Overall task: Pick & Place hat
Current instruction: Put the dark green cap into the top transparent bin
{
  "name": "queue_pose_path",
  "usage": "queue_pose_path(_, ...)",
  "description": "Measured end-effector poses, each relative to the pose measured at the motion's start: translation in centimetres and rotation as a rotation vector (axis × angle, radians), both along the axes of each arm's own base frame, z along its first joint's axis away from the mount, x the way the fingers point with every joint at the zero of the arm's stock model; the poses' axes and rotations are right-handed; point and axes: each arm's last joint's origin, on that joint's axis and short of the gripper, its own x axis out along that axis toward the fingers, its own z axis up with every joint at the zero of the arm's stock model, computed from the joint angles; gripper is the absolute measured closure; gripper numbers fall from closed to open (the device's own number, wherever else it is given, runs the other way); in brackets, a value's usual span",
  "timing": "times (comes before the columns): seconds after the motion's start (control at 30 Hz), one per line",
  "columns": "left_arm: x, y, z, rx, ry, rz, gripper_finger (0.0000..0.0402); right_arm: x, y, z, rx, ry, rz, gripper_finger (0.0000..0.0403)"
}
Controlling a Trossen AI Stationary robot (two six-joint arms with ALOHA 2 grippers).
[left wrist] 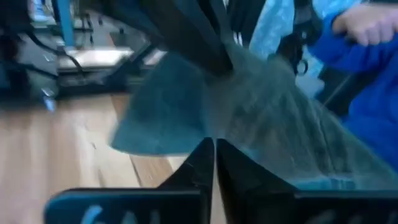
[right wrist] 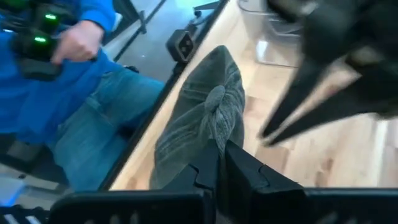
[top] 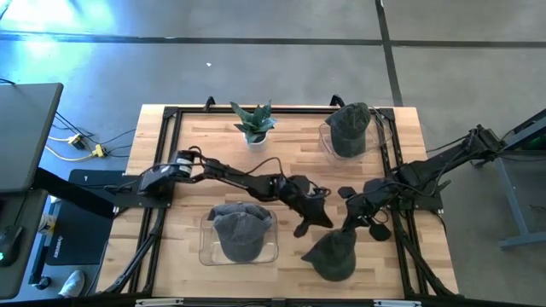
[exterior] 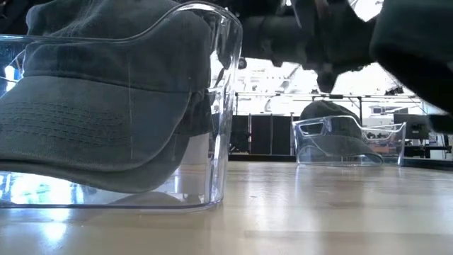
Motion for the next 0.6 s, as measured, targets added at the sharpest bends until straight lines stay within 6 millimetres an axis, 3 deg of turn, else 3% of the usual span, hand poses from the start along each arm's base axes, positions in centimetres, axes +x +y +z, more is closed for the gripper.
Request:
queue_pose_path(0.07,0.2,-0.8,-0.7,0.006,0.025,-0.015,0.0393,0.0,0.0,0.0,-0.009,0.001,-0.007,0.0388)
queue_pose_path(0.2,1.2,-2.5,1.0,0.048,-0.086,-0.037,0.0375,0.0,0.0,0.0,-0.008,-0.01,-0.005,0.0388)
queue_pose_path(0.33,1.8,-4.1,0.6,0.082,-0.101,-0.072,0.0375,0.1,0.0,0.0,-0.011,-0.012,-0.01,0.0387)
queue_pose_path(0.43,2.3,-4.8,0.2,0.091,-0.113,-0.103,0.0385,0.1,-0.1,0.0,-0.021,-0.016,-0.025,0.0387)
queue_pose_path(0.6,2.4,-5.0,1.6,0.085,-0.17,-0.122,0.04,0.1,-0.1,0.0,-0.021,-0.018,-0.029,0.0382)
